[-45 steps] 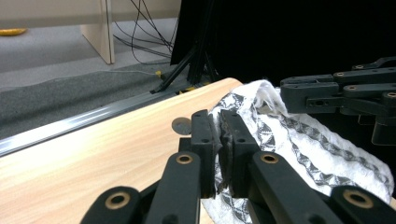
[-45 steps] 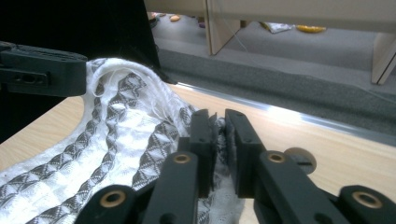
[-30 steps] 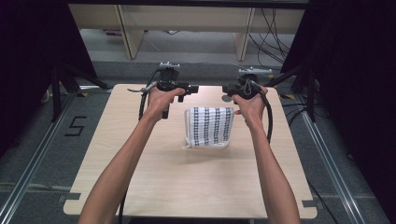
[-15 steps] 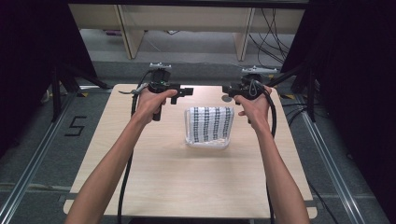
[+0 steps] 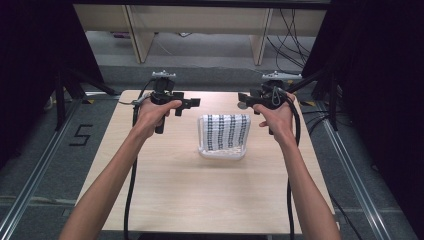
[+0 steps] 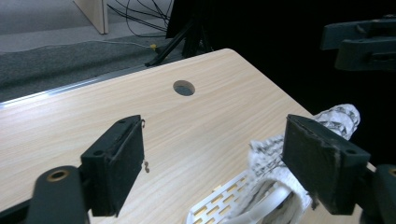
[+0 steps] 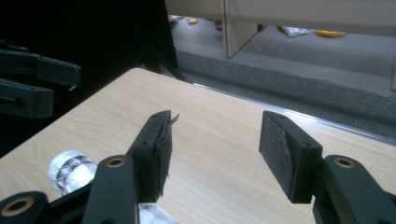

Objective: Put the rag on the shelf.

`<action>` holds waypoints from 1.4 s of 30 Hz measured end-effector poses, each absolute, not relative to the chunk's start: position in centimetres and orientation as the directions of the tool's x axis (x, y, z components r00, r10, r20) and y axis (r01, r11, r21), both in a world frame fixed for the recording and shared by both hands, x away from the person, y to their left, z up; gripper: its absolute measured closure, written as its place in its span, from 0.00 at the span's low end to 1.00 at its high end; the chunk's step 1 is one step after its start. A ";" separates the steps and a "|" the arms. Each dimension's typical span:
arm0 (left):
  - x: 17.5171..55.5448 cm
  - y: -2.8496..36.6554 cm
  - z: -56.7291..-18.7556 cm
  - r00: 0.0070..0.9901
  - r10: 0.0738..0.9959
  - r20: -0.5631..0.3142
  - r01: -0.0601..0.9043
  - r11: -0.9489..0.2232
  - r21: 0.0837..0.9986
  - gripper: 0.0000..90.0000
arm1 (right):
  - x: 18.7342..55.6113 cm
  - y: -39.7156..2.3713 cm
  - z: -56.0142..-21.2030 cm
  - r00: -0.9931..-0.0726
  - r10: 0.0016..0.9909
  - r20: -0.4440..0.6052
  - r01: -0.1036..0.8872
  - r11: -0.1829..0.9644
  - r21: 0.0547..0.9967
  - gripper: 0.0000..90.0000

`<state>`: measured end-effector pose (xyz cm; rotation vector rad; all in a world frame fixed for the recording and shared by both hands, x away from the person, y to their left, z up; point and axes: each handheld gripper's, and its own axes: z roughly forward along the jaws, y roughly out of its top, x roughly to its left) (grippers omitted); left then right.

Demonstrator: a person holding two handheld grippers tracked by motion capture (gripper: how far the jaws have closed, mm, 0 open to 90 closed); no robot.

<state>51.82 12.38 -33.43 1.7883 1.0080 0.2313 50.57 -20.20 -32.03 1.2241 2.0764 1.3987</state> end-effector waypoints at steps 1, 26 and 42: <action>51.8 12.4 -33.4 0.630 0.722 -0.286 0.525 -0.124 0.842 0.22 | 50.6 -20.2 -32.0 -0.564 0.809 0.168 0.460 0.138 0.877 0.49; 48.7 13.7 -33.7 0.658 0.695 -0.291 0.499 -0.112 0.859 0.20 | 47.6 -20.2 -32.0 -0.605 0.776 0.177 0.447 0.147 0.883 0.37; 45.8 13.7 -34.1 0.676 0.669 -0.307 0.488 -0.095 0.867 0.20 | 44.9 -20.0 -32.0 -0.631 0.756 0.173 0.428 0.153 0.891 0.36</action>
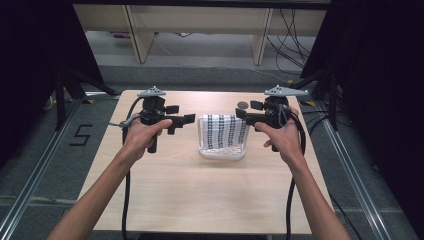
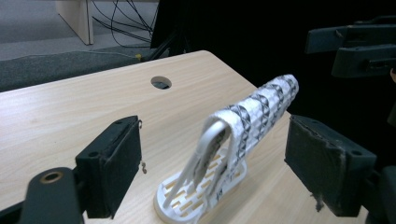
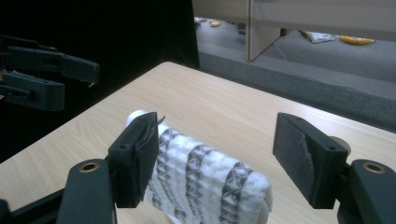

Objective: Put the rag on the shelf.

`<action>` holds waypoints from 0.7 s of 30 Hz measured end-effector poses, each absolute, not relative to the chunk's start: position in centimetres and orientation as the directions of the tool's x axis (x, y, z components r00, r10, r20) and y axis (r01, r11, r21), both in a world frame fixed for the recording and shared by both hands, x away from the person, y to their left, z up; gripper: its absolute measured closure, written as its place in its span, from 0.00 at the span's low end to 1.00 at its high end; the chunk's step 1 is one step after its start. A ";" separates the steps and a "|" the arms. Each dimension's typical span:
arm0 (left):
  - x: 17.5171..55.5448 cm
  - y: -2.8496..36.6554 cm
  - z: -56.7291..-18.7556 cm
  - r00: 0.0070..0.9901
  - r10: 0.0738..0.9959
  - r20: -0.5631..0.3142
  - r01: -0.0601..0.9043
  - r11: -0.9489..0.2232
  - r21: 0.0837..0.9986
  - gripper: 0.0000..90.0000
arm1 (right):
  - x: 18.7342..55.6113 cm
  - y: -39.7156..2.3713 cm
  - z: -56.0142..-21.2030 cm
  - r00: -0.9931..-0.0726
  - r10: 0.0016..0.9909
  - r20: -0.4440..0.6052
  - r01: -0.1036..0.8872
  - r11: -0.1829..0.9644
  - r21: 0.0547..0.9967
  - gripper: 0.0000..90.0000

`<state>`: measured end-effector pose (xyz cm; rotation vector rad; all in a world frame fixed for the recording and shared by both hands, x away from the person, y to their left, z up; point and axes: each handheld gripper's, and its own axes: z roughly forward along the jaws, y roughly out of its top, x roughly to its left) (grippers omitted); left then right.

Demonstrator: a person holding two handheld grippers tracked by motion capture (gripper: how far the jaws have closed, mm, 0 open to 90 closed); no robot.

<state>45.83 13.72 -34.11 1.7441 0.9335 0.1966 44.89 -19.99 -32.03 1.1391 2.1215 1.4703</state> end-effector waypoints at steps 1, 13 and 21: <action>45.4 13.7 -34.1 0.683 0.665 -0.303 0.484 -0.102 0.869 0.19 | 44.9 -20.1 -32.1 -0.645 0.748 0.157 0.415 0.171 0.894 0.36; 43.6 13.9 -34.6 0.697 0.658 -0.286 0.467 -0.113 0.877 0.19 | 43.7 -20.3 -32.4 -0.645 0.752 0.137 0.406 0.185 0.895 0.36; 42.4 13.8 -34.8 0.711 0.661 -0.240 0.449 -0.164 0.879 0.19 | 42.8 -20.3 -32.8 -0.652 0.744 0.148 0.402 0.173 0.899 0.33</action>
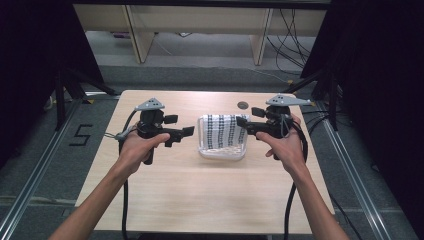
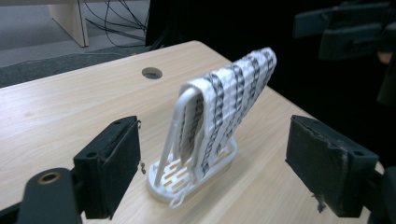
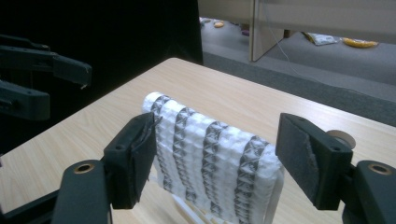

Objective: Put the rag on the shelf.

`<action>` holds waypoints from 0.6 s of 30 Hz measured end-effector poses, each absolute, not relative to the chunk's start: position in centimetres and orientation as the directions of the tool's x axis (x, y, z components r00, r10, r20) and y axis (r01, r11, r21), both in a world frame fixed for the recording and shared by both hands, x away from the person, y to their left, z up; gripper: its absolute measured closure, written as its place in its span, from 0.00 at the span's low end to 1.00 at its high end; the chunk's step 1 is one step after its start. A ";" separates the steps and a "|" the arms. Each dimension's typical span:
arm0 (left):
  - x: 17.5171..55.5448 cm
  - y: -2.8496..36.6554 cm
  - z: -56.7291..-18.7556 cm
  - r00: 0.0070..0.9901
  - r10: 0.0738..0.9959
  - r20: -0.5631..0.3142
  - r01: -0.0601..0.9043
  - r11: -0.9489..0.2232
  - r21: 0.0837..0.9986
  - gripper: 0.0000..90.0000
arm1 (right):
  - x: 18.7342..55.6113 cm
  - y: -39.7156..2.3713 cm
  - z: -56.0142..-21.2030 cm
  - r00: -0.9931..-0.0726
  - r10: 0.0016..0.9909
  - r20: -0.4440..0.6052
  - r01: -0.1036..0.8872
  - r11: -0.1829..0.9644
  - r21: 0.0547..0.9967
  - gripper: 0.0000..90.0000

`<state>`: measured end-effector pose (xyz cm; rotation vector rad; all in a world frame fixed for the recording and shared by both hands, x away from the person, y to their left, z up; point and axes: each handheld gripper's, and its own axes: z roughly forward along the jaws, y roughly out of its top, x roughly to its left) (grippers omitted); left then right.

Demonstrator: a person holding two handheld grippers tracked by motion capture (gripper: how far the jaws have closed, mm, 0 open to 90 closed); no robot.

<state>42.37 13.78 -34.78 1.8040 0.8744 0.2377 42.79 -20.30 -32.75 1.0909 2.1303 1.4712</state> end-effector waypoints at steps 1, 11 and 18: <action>42.2 13.8 -34.9 0.715 0.655 -0.243 0.448 -0.163 0.879 0.19 | 42.6 -20.3 -32.8 -0.649 0.746 0.149 0.406 0.174 0.897 0.32; 40.7 13.7 -35.6 0.739 0.626 -0.249 0.439 -0.167 0.883 0.19 | 41.7 -20.4 -33.3 -0.646 0.749 0.148 0.397 0.165 0.903 0.28; 39.6 13.5 -35.9 0.750 0.613 -0.248 0.434 -0.174 0.884 0.19 | 41.0 -20.5 -33.7 -0.648 0.745 0.159 0.402 0.157 0.902 0.26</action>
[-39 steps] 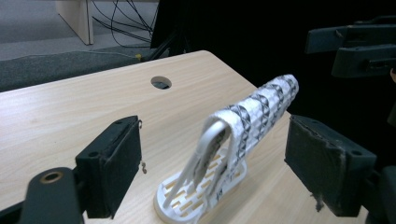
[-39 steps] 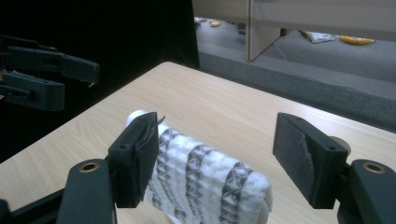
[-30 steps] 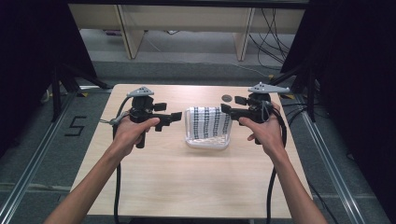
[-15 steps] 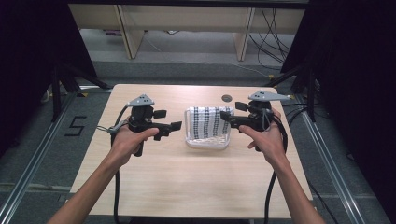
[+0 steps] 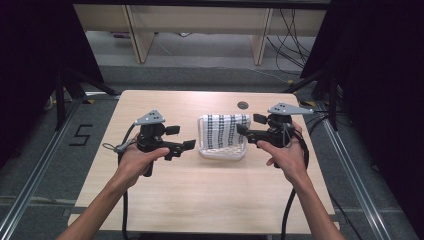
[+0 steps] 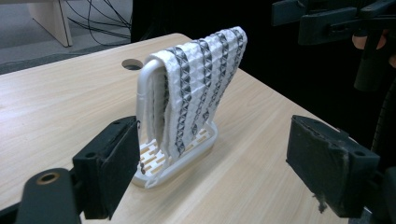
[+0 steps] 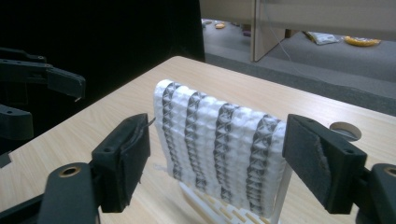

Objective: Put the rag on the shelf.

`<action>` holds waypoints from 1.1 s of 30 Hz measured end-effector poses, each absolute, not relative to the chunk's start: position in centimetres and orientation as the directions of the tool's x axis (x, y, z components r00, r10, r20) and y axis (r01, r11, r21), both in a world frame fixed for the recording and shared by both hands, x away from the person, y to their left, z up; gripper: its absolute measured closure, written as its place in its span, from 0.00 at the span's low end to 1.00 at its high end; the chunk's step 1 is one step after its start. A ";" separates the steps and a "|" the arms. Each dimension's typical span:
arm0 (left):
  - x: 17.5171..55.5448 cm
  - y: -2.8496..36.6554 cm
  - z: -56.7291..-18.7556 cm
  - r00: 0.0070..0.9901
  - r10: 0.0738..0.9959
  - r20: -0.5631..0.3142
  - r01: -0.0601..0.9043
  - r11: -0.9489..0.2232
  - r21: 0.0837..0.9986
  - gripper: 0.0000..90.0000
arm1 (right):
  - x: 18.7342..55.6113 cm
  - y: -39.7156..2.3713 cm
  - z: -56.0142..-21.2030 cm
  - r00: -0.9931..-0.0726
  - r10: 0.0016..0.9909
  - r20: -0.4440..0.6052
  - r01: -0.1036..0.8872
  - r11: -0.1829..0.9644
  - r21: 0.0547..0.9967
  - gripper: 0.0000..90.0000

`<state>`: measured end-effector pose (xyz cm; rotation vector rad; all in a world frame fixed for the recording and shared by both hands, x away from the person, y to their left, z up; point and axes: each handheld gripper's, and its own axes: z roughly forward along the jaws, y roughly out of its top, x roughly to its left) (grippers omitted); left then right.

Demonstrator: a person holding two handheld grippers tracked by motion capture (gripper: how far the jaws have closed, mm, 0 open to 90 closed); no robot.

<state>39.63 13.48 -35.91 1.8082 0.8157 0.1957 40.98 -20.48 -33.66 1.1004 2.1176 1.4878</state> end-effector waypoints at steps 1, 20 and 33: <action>39.4 13.4 -36.1 0.756 0.604 -0.251 0.432 -0.173 0.885 0.19 | 40.8 -20.5 -33.8 -0.656 0.738 0.158 0.400 0.163 0.902 0.26; 36.7 13.3 -38.0 0.778 0.577 -0.249 0.421 -0.184 0.888 0.18 | 38.1 -20.7 -34.9 -0.656 0.743 0.132 0.375 0.169 0.912 0.20; 35.6 13.6 -39.4 0.776 0.584 -0.239 0.422 -0.199 0.884 0.18 | 36.9 -20.4 -36.2 -0.673 0.726 0.139 0.371 0.168 0.913 0.19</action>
